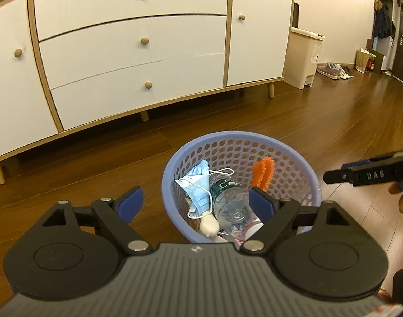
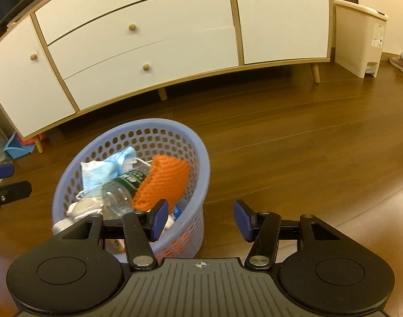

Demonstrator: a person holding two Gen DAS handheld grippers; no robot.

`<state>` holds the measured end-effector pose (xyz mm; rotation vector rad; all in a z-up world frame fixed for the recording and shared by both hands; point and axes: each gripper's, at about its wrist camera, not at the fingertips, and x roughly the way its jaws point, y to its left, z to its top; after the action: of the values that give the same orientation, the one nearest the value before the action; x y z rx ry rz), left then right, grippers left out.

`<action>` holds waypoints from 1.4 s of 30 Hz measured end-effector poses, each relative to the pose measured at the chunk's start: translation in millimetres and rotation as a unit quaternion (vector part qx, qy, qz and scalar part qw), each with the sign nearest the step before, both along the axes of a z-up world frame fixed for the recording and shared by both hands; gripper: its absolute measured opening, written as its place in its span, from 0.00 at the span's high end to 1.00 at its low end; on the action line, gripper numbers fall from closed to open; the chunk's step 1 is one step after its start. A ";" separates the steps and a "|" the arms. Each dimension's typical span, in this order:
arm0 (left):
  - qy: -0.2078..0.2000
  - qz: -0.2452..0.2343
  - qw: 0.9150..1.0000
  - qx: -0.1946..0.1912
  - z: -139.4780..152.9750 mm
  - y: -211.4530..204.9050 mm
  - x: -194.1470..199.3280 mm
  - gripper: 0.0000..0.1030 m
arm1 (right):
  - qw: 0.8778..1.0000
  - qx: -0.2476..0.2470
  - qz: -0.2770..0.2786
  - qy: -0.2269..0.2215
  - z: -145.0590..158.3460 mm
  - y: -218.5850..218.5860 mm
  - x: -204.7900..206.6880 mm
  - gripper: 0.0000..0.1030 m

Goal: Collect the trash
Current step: 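Lower the wastebasket to the floor with the right gripper and release it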

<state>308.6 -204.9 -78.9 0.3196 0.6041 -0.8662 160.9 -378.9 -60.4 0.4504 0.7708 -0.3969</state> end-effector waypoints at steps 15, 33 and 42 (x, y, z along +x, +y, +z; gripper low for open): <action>0.000 0.059 0.998 -0.003 58.1 13.7 -67.1 0.11 | 0.999 -0.007 0.036 -0.018 57.5 51.4 -57.3 0.49; -0.011 0.129 0.992 0.001 99.1 59.0 -150.8 0.08 | 0.998 -0.033 0.060 -0.012 102.3 111.4 -90.8 0.49; -0.005 0.157 0.988 -0.002 95.6 71.8 -170.9 0.03 | 0.997 -0.046 0.067 -0.003 104.2 124.9 -104.4 0.49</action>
<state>137.7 -133.2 16.7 0.2168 0.6240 -0.5628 56.5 -254.0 43.8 0.3126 0.7685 -0.3043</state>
